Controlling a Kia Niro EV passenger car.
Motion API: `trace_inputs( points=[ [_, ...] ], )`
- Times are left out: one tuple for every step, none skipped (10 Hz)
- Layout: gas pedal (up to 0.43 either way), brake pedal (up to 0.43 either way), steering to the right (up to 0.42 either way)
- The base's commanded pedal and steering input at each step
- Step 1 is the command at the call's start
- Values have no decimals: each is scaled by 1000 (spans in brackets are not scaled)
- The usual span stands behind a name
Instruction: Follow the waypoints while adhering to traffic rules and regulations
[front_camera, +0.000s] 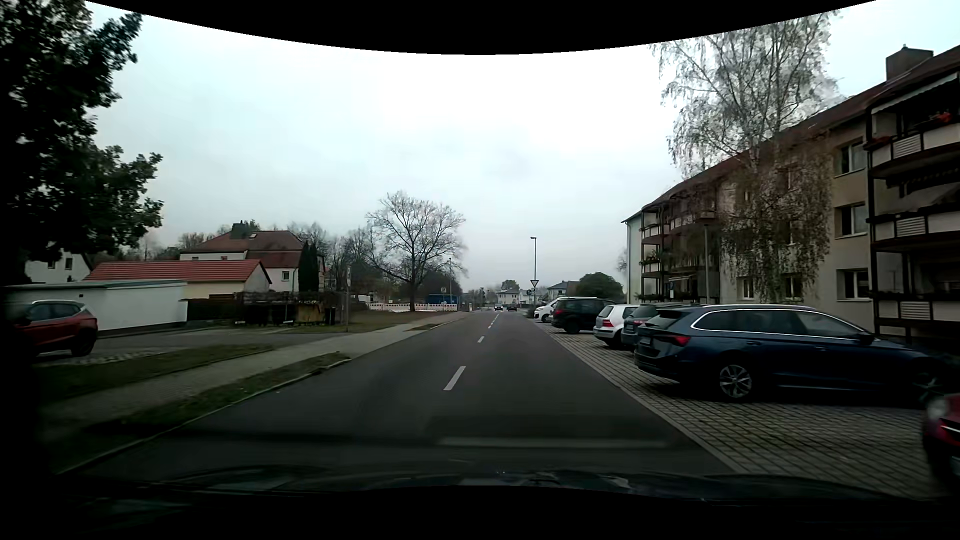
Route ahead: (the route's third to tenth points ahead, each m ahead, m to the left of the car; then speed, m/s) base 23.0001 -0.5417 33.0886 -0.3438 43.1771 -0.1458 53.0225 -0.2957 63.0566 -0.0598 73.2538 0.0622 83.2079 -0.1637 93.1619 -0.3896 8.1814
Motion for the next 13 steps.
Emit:
trace_inputs(
  points=[
    [150,0,1],
    [150,0,1],
    [150,0,1],
    [138,0,1],
    [138,0,1],
    [138,0,1],
    [130,0,1],
    [130,0,1],
    [130,0,2],
    [130,0,4],
    [130,0,6],
    [118,0,6],
    [118,0,6]
  ],
)
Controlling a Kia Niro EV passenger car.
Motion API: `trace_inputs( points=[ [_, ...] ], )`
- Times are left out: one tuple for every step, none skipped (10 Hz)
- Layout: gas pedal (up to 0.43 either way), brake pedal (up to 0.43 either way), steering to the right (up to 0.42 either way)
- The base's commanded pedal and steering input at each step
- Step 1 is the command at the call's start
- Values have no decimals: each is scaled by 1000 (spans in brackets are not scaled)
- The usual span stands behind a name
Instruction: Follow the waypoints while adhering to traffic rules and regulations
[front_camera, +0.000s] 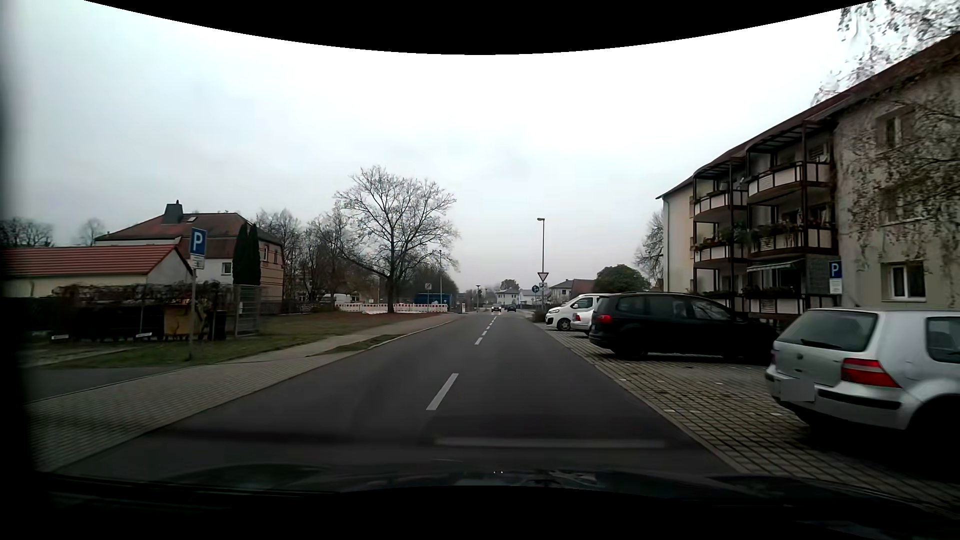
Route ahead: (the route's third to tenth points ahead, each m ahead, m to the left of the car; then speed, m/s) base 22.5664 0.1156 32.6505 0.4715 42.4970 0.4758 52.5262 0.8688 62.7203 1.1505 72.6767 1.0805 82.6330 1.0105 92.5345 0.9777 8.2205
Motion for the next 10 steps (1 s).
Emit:
trace_inputs(
  points=[
    [118,0,5],
    [118,0,3],
    [110,0,2],
    [110,0,1],
    [98,0,1],
    [98,0,2],
    [98,0,2],
    [87,0,1],
    [87,0,1],
    [79,0,0]
  ],
)
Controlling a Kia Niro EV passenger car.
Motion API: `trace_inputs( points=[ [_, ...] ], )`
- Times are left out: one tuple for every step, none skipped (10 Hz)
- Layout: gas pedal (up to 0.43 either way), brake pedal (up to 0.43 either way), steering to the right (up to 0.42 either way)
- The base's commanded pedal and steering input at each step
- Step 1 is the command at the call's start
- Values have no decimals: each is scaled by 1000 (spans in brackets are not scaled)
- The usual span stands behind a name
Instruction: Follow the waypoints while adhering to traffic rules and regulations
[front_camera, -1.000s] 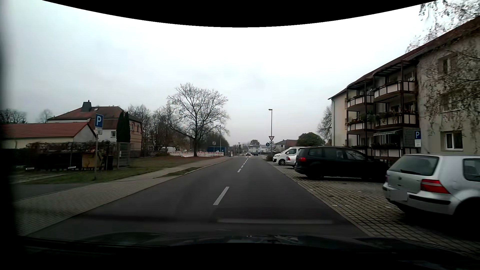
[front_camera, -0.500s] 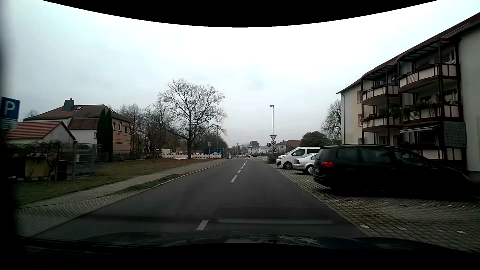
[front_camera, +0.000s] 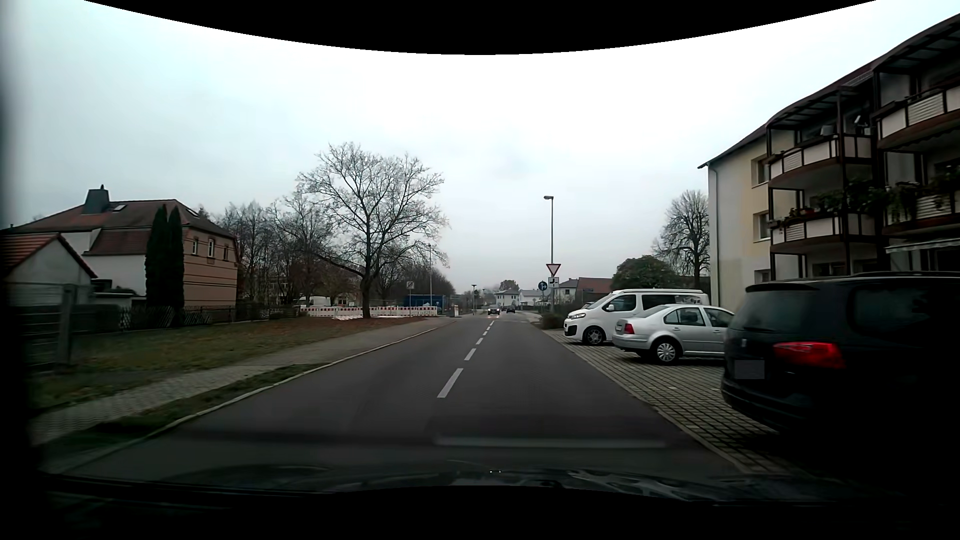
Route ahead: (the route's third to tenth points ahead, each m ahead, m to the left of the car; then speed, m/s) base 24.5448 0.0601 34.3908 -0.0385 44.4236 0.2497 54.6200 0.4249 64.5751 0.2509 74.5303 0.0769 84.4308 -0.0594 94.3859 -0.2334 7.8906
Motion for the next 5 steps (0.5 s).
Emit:
trace_inputs(
  points=[
    [67,0,-1],
    [67,0,-1],
    [47,0,-1],
    [39,0,-1],
    [28,0,0]
  ],
)
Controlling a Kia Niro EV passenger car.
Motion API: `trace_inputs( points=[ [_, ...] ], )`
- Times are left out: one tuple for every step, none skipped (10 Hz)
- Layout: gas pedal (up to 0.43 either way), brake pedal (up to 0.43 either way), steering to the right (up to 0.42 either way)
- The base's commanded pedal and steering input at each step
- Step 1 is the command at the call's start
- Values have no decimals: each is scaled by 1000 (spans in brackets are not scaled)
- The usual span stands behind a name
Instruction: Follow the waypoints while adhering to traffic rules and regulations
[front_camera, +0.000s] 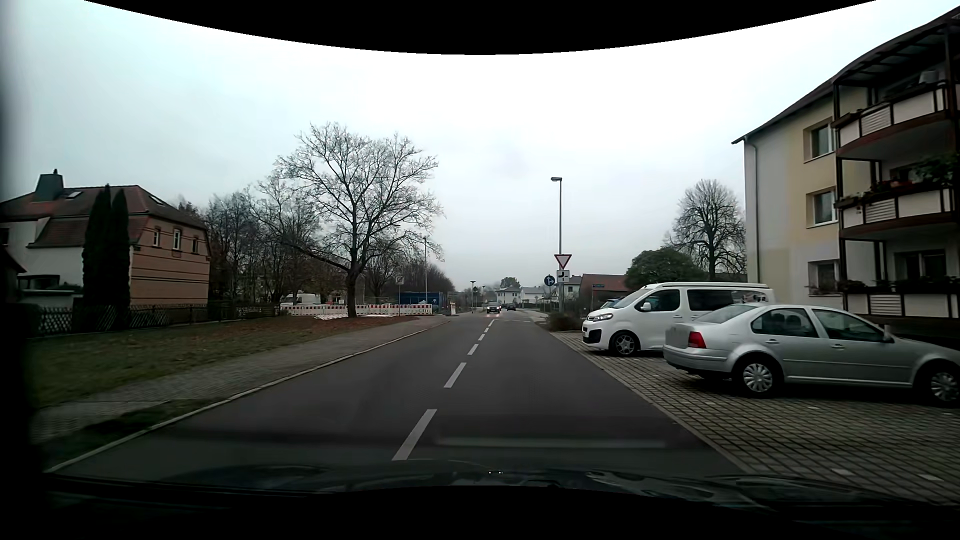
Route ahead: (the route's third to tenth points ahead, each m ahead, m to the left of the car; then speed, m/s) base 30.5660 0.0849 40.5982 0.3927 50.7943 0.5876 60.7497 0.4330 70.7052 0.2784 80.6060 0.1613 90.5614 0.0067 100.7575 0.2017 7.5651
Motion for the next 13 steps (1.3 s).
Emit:
trace_inputs(
  points=[
    [28,0,-1],
    [28,0,0],
    [28,0,1],
    [28,0,2],
    [28,0,4],
    [28,0,5],
    [28,0,5],
    [39,0,6],
    [39,0,6],
    [39,0,5],
    [39,0,6],
    [39,0,6],
    [47,0,6]
  ],
)
